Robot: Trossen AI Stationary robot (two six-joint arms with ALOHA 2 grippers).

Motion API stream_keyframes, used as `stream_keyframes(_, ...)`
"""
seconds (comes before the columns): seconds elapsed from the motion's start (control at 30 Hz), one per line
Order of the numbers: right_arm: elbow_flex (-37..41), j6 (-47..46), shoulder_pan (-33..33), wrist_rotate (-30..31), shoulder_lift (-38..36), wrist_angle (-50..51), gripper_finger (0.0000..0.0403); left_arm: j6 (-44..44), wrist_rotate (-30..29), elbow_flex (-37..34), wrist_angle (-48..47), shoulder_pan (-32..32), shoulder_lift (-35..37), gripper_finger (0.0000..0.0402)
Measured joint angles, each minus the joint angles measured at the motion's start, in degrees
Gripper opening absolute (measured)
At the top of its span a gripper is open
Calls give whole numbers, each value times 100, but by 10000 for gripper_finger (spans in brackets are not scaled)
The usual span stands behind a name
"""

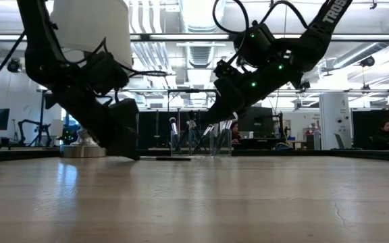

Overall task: Put items in baskets/containers
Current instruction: Put the eyeshadow brush into the transparent organizer

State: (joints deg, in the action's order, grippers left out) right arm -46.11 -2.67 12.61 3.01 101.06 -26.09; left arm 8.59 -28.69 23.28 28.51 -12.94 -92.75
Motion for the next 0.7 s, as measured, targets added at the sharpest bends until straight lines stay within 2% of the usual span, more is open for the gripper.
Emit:
stream_keyframes(0.13, 7, 13, -52, -2, -157, 207, 13, -209, 537, -1, 142, 192, 24, 0)
stream_keyframes(0.43, 12, 88, -123, -12, -272, 333, 13, -573, 973, 71, 189, 786, 24, 0)
stream_keyframes(0.5, 16, 89, -121, -11, -269, 363, 13, -548, 888, 82, 189, 938, 24, 0)
stream_keyframes(0.6, 17, 122, -126, -11, -269, 360, 13, 61, 255, 161, 159, 1098, 43, 3)
stream_keyframes(0.7, 17, 139, -123, -5, -267, 360, 13, 375, 100, 333, -127, 1167, 96, 17)
